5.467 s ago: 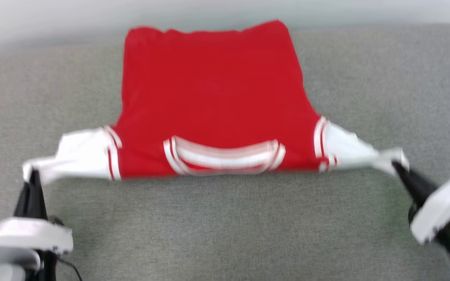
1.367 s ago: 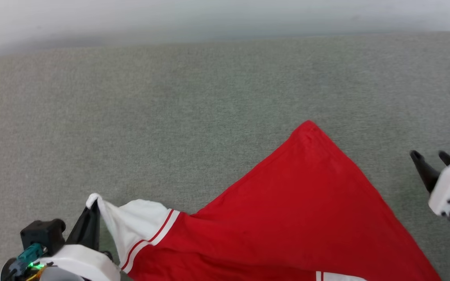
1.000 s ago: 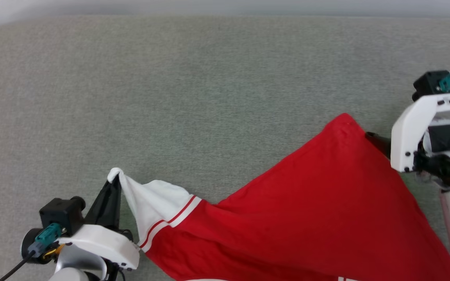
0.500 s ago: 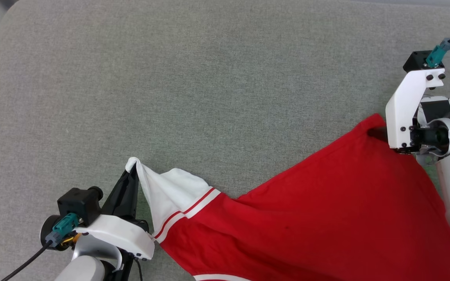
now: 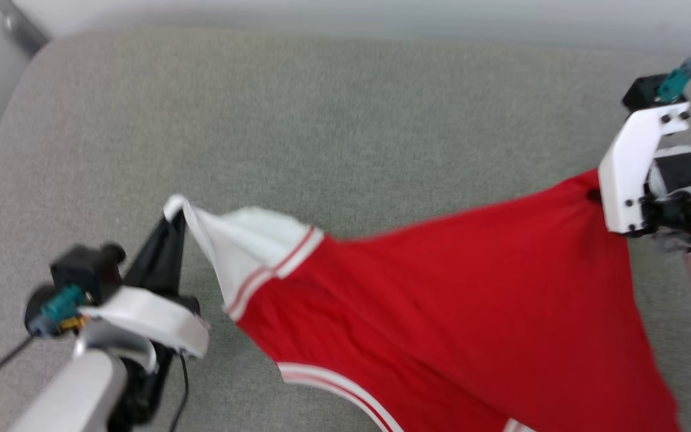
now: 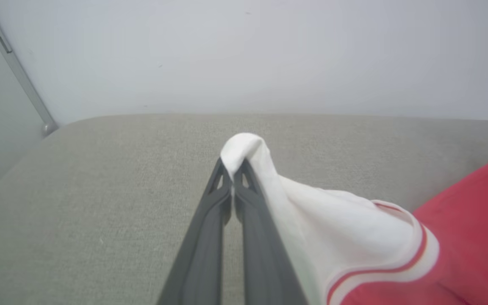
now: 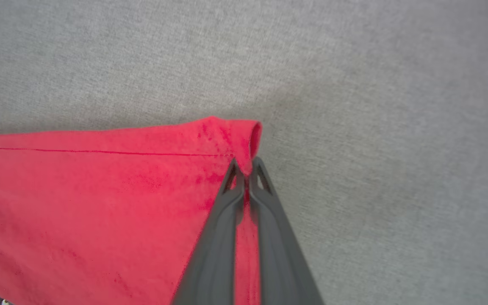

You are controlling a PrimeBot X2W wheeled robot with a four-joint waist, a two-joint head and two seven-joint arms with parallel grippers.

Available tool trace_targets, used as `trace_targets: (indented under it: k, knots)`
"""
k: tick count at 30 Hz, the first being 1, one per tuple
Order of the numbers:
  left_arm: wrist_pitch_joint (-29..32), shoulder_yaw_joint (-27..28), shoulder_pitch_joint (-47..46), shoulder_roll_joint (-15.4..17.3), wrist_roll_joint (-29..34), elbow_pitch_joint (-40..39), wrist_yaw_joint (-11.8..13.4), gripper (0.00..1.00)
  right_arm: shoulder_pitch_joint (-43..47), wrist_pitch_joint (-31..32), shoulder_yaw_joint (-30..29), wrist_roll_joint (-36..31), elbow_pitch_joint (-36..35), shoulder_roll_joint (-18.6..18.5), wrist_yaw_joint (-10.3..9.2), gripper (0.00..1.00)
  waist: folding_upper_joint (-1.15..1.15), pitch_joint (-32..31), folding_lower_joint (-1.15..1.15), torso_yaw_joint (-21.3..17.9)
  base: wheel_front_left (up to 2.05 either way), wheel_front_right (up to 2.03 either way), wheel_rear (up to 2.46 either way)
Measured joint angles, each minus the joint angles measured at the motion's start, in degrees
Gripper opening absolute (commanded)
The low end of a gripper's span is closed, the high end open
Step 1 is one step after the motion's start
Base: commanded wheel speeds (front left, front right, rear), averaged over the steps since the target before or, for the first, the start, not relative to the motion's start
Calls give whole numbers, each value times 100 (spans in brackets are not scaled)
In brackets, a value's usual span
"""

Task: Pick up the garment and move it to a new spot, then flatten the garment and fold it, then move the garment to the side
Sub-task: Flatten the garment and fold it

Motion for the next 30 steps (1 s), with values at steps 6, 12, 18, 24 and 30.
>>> trace_targets:
  k: [6,12,18,24,30]
  knots:
    - [311,156,-820,367,91,-62,-187,0,-20,-145,-68,79,-430,-259,0,0,0,-464,0,-156,0,0,0]
    - [789,182,-1917,426,80,151,-408,0,-202,-333,-211,107,-716,-366,1,0,0,-891,0,-444,0,0,0]
    - [1034,42,-3286,233,210,991,-731,0,-630,-670,-303,-18,-795,-417,1,0,0,-1023,0,-744,0,0,0]
    - [956,32,-4877,4,481,2003,-911,0,-1525,-1202,-410,-213,-771,-435,1,0,0,-633,0,-861,0,0,0]
    - [638,105,-6324,9,818,2730,-1010,0,-2566,-1849,-459,-366,-659,-392,1,0,0,-12,0,-986,0,0,0]
